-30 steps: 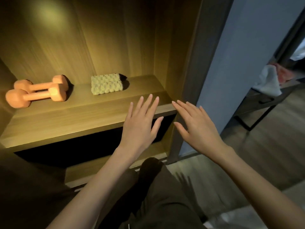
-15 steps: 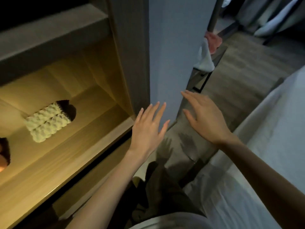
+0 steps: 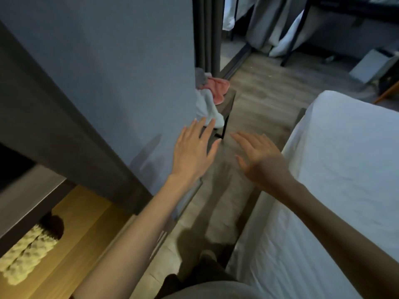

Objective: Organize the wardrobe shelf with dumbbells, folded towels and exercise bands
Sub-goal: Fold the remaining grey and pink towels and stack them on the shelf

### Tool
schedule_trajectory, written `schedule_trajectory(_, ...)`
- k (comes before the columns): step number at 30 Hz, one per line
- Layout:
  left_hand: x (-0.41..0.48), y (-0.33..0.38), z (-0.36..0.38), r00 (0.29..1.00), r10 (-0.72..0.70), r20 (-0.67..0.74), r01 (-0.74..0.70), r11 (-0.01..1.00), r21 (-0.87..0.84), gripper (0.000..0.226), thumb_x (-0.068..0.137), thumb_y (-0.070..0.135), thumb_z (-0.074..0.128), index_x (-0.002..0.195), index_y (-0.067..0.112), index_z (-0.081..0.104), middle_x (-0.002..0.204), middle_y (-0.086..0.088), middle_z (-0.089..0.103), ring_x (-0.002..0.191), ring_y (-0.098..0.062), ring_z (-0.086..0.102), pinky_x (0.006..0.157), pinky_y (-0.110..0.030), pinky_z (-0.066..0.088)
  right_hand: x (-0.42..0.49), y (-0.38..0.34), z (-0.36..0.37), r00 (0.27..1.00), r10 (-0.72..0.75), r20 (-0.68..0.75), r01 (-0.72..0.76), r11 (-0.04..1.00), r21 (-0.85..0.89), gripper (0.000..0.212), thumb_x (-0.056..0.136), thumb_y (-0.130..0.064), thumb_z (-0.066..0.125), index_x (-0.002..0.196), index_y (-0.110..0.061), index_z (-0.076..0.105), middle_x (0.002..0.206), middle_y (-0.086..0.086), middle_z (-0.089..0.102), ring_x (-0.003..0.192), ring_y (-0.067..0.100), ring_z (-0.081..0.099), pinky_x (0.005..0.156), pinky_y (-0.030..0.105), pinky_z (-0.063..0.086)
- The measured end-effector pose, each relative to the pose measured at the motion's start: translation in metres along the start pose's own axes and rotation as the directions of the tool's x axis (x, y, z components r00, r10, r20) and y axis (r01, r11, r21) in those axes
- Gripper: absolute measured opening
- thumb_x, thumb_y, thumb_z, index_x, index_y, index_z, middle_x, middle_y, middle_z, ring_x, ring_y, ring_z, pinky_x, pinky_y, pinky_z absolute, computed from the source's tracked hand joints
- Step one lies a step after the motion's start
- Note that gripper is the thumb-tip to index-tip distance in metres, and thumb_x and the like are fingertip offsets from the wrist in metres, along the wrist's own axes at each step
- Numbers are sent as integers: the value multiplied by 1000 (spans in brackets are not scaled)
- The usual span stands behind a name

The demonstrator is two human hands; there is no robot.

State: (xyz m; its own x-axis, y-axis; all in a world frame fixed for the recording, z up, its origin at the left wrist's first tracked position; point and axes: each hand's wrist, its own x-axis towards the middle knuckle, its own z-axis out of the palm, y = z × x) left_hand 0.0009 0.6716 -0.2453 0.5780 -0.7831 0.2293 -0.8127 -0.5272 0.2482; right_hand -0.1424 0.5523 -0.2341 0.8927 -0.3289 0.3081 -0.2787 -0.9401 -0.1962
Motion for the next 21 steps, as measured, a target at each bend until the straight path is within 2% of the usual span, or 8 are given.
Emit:
schedule_trajectory(3, 35, 8, 7, 1000, 7, -8, -7, 1000, 21, 53, 100, 43, 37, 148, 20, 33, 154, -6, 31, 142, -25, 28, 113, -40, 26, 22, 29, 0, 1000, 13, 2, -13, 1000, 9, 48, 85, -10, 65, 132, -4, 55, 131, 15, 58, 117, 31, 58, 99, 45, 45)
schedule_trajectory(7, 79, 16, 24, 999, 33, 8, -33, 999, 3, 52, 99, 40, 41, 147, 21, 34, 155, -6, 29, 142, -25, 28, 112, -40, 27, 52, 65, 4, 998, 47, 33, -48, 999, 14, 50, 86, -9, 59, 136, -8, 51, 136, 13, 55, 122, 28, 54, 102, 44, 43)
schedule_trajectory(10, 120, 19, 41, 999, 37, -3, -37, 999, -38, 52, 99, 38, 42, 147, 20, 35, 155, -6, 30, 141, -25, 28, 111, -39, 27, 79, 95, 16, 998, 68, 10, -68, 997, 24, 52, 84, -8, 62, 135, -9, 51, 135, 12, 56, 120, 28, 55, 99, 43, 43)
schedule_trajectory(15, 200, 18, 82, 1000, 23, 10, -23, 998, -58, 52, 99, 40, 40, 147, 20, 35, 153, -7, 33, 141, -26, 28, 111, -41, 28, 141, 159, 49, 984, 166, 69, -169, 985, 38, 59, 90, -21, 61, 144, -18, 39, 146, 6, 45, 131, 25, 45, 106, 41, 37)
schedule_trajectory(18, 254, 17, 101, 998, -7, -64, 3, 998, -58, 49, 98, 35, 45, 143, 15, 41, 148, -8, 40, 137, -27, 36, 108, -40, 34, 186, 196, 66, 981, 169, 92, -171, 985, 15, 61, 90, -21, 62, 145, -19, 36, 148, 6, 42, 132, 26, 44, 107, 42, 35)
schedule_trajectory(21, 314, 18, 117, 994, -52, -93, 43, 995, -93, 51, 98, 33, 45, 146, 16, 37, 150, -6, 39, 137, -24, 36, 109, -38, 34, 234, 232, 77, 978, 151, 145, -154, 988, 7, 61, 92, -23, 59, 147, -21, 33, 151, 6, 37, 133, 26, 42, 107, 43, 36)
